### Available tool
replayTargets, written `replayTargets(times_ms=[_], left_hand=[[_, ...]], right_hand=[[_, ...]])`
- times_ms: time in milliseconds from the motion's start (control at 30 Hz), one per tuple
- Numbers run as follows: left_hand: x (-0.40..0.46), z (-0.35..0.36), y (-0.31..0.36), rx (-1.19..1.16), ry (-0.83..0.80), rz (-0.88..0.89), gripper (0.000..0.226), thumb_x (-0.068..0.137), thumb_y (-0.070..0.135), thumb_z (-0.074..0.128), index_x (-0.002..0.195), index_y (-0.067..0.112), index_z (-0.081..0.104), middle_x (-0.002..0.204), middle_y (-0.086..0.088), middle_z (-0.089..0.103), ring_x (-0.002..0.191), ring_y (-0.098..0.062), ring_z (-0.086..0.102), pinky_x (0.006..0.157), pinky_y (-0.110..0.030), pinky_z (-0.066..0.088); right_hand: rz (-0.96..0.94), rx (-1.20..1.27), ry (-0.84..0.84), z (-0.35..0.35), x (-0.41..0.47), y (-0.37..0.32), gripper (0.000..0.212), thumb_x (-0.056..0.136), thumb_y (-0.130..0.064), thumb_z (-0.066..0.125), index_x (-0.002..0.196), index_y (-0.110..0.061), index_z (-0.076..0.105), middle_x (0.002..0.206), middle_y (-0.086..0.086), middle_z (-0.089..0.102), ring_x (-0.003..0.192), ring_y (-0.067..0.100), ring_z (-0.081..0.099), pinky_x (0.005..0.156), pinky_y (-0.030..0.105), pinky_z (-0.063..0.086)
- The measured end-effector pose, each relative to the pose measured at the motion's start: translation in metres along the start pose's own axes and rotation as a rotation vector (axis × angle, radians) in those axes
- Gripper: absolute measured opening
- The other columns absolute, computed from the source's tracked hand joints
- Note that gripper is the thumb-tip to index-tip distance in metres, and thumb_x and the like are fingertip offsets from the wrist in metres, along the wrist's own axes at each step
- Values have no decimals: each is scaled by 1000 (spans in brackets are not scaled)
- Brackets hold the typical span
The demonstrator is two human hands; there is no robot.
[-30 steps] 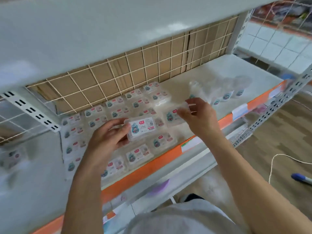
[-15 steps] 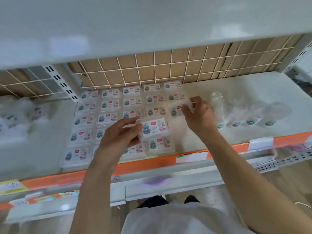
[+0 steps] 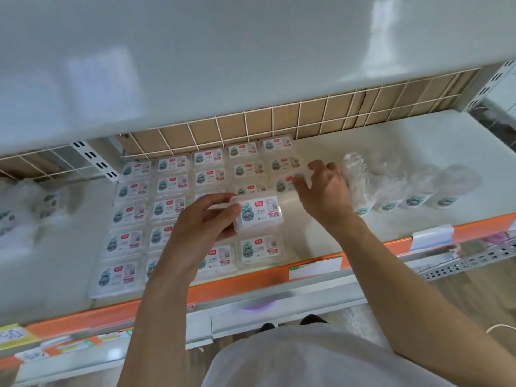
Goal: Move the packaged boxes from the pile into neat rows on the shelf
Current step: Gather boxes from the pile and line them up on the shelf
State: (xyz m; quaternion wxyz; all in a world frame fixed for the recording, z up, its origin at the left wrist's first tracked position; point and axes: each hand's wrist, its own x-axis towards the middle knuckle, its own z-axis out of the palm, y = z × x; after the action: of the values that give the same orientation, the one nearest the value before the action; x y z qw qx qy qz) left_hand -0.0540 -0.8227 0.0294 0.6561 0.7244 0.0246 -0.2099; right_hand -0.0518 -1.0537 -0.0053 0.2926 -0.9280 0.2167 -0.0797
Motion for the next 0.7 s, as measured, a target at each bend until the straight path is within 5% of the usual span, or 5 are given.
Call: replayTargets(times_ms=[700], left_hand=[[2, 6, 1, 84, 56, 14, 24, 88, 27, 75, 112, 26, 71, 96, 1, 78, 92, -15, 75, 85, -31, 60]], right_hand=[[-148, 29, 85, -28, -28, 2, 46, 95, -27, 63, 135, -7, 52, 126, 17, 52, 107, 38, 58, 91, 41, 49]])
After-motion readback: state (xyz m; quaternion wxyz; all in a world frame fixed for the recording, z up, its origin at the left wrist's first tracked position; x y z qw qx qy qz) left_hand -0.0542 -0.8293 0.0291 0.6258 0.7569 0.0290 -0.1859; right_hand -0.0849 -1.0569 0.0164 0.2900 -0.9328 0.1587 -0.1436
